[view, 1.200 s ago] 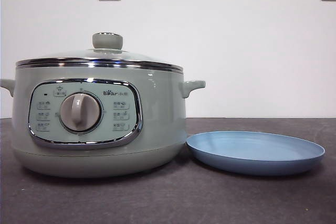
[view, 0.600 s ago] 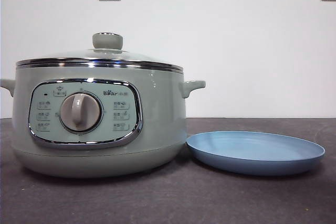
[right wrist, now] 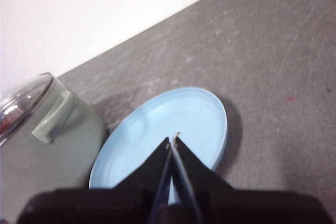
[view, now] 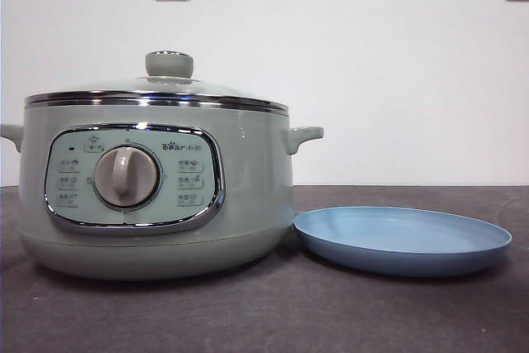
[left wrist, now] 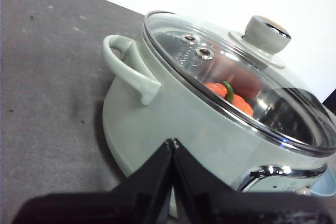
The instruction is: Take the pumpkin out from the steamer,put the pumpkin in the blue plate,close the lid
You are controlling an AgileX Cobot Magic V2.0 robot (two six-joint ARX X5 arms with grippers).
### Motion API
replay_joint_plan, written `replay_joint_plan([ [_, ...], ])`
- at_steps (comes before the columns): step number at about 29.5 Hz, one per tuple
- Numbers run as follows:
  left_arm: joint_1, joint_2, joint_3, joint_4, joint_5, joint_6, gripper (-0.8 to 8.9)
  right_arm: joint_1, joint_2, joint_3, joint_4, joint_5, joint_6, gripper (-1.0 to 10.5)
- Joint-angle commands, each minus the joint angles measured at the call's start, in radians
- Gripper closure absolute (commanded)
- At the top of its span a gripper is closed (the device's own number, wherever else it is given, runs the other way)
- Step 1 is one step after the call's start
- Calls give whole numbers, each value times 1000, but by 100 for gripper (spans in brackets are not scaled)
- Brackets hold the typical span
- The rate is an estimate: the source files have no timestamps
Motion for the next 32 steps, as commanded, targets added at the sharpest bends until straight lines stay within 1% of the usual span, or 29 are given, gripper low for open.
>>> replay_joint_plan([
  [1,4,-2,16,-6,-11,-39,821,2,1,23,-2,-2,13,957],
  [4,4,-2,55,-29,-19,-38,821,2,14,57,-9,-1,13,957],
  [9,4,2,150,-103,-90,-36,821,2,69,144,-39,-1,12,957],
  [15,4,35,241,-129,-109,-34,821,2,186,253,-60,-2,-3,956],
  [18,4,92,284,-137,-108,-28,822,2,251,311,-64,-2,-35,956],
  [24,4,232,389,-151,-74,77,822,2,374,446,-110,-2,-106,955],
  [29,4,360,499,-194,-23,171,822,2,464,569,-162,-2,-151,948],
  [32,3,438,570,-233,23,215,822,2,521,657,-224,-3,-224,948],
])
